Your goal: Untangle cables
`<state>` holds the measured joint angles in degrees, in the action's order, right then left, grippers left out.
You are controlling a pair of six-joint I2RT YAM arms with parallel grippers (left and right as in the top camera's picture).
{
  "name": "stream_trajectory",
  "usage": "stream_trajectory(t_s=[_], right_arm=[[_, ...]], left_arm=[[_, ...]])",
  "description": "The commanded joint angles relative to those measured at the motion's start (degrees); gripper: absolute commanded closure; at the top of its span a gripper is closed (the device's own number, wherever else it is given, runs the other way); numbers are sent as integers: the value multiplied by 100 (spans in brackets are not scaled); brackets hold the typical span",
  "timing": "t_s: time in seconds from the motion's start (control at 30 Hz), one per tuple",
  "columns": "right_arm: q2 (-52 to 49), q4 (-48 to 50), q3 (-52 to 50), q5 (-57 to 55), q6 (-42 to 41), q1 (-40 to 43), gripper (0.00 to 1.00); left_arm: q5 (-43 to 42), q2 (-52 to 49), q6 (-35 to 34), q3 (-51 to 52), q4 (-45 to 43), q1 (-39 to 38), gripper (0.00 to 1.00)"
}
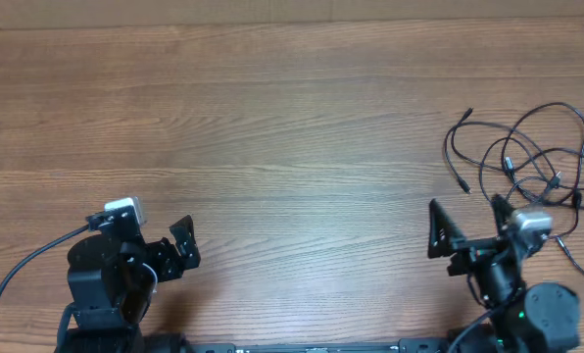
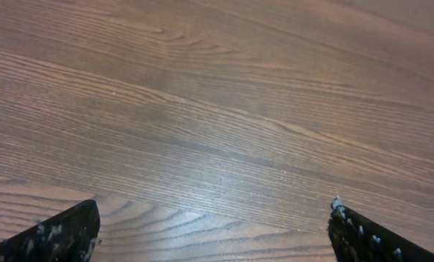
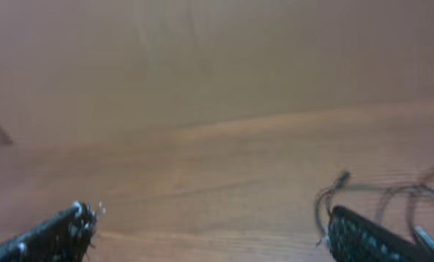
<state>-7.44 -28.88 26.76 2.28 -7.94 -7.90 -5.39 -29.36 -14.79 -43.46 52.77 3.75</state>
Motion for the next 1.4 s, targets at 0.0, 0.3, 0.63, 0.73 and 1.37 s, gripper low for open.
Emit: stream_trajectory(t_s=[0.0,0.3,0.63,0.73,1.37], right_arm=[[538,647,-695,407,114,15,0],[728,3047,-1985,385,94,166,0],[728,3910,-2634,385,824,417,0],[728,3550,-2632,382,1003,420,0],[728,2448,-2632,337,992,424,0]], left_arm=[[-15,13,-44,24,13,-4,0],[-15,13,-44,24,13,-4,0],[-15,13,-44,24,13,-4,0],[-17,13,-44,24,13,-4,0],[-15,13,-44,24,13,-4,0]])
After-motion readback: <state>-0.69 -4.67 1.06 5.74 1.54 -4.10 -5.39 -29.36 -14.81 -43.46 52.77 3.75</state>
